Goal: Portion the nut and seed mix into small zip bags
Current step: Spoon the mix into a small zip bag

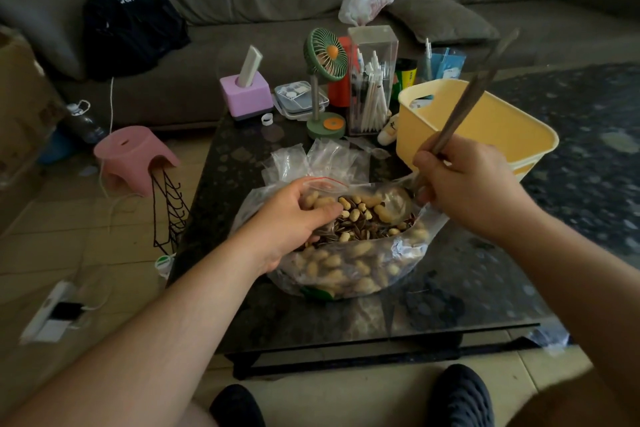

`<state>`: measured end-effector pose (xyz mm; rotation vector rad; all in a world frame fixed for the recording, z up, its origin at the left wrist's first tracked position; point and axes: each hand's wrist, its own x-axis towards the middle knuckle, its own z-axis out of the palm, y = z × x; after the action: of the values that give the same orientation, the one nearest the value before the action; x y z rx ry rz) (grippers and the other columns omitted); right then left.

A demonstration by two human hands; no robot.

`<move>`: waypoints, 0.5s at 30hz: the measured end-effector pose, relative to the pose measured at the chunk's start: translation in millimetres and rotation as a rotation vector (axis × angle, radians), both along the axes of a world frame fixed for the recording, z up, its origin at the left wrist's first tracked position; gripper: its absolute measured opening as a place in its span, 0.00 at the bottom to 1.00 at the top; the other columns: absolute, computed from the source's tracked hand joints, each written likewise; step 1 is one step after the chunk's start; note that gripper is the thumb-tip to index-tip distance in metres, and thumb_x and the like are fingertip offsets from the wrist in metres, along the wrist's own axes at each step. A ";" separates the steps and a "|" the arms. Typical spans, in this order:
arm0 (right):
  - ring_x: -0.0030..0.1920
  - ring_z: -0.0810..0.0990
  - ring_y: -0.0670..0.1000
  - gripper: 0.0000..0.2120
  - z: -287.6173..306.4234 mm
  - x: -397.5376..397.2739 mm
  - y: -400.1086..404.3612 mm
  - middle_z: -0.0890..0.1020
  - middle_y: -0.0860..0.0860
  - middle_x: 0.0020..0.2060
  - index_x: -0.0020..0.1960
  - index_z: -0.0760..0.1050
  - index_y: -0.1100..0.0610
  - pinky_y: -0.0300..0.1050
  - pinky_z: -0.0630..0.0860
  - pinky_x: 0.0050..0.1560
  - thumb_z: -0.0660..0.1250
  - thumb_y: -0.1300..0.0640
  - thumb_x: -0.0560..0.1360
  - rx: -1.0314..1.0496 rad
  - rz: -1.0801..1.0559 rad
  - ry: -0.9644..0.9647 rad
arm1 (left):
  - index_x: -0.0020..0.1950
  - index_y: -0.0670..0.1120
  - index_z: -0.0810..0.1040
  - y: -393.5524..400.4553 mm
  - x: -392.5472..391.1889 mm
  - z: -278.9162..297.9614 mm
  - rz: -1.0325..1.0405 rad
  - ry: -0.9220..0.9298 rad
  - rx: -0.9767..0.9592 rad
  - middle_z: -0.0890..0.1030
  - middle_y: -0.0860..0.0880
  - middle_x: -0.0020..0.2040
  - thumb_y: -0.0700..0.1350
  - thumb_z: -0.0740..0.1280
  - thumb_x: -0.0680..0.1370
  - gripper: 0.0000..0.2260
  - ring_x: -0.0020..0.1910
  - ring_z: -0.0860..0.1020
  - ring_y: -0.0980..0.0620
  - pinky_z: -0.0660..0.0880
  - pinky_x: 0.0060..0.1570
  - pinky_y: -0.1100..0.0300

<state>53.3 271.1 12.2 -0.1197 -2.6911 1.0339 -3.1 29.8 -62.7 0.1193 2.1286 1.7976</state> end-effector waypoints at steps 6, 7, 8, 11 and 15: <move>0.37 0.85 0.45 0.07 19.1 6.9 2.2 0.85 0.49 0.39 0.48 0.77 0.47 0.46 0.83 0.42 0.64 0.52 0.85 -0.167 -0.017 0.016 | 0.61 0.58 0.83 -0.5 1.8 -1.1 -0.048 0.038 0.000 0.87 0.54 0.55 0.47 0.77 0.77 0.13 0.55 0.86 0.54 0.83 0.49 0.56; 0.37 0.85 0.45 0.07 22.0 7.9 1.7 0.85 0.49 0.39 0.48 0.77 0.47 0.47 0.84 0.43 0.64 0.52 0.85 -0.187 -0.014 0.049 | 0.60 0.57 0.84 0.5 2.4 -1.8 -0.061 0.053 0.003 0.87 0.54 0.55 0.46 0.77 0.78 0.13 0.56 0.85 0.55 0.83 0.49 0.58; 0.37 0.86 0.45 0.07 24.2 8.7 0.7 0.85 0.50 0.39 0.48 0.77 0.47 0.50 0.85 0.44 0.64 0.52 0.85 -0.206 -0.009 0.086 | 0.60 0.57 0.84 1.6 3.1 -2.5 -0.071 0.071 -0.001 0.87 0.55 0.56 0.45 0.78 0.78 0.13 0.56 0.85 0.56 0.83 0.52 0.59; 0.39 0.87 0.46 0.06 28.3 8.9 -3.2 0.85 0.49 0.40 0.49 0.76 0.45 0.53 0.85 0.46 0.64 0.53 0.84 -0.227 0.041 0.184 | 0.59 0.56 0.84 4.2 3.6 -3.6 -0.093 0.113 -0.044 0.87 0.57 0.57 0.44 0.79 0.76 0.14 0.55 0.84 0.60 0.82 0.57 0.60; 0.40 0.85 0.41 0.03 25.6 6.5 -10.3 0.84 0.47 0.40 0.54 0.76 0.48 0.44 0.84 0.44 0.63 0.53 0.84 -0.096 0.116 0.191 | 0.59 0.54 0.84 5.7 5.4 -3.6 -0.133 0.140 -0.071 0.85 0.62 0.56 0.43 0.80 0.75 0.15 0.53 0.82 0.67 0.78 0.50 0.72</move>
<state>59.8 260.9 37.8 0.1137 -2.5017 1.1456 2.3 35.5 -66.2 0.3697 2.2194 1.6808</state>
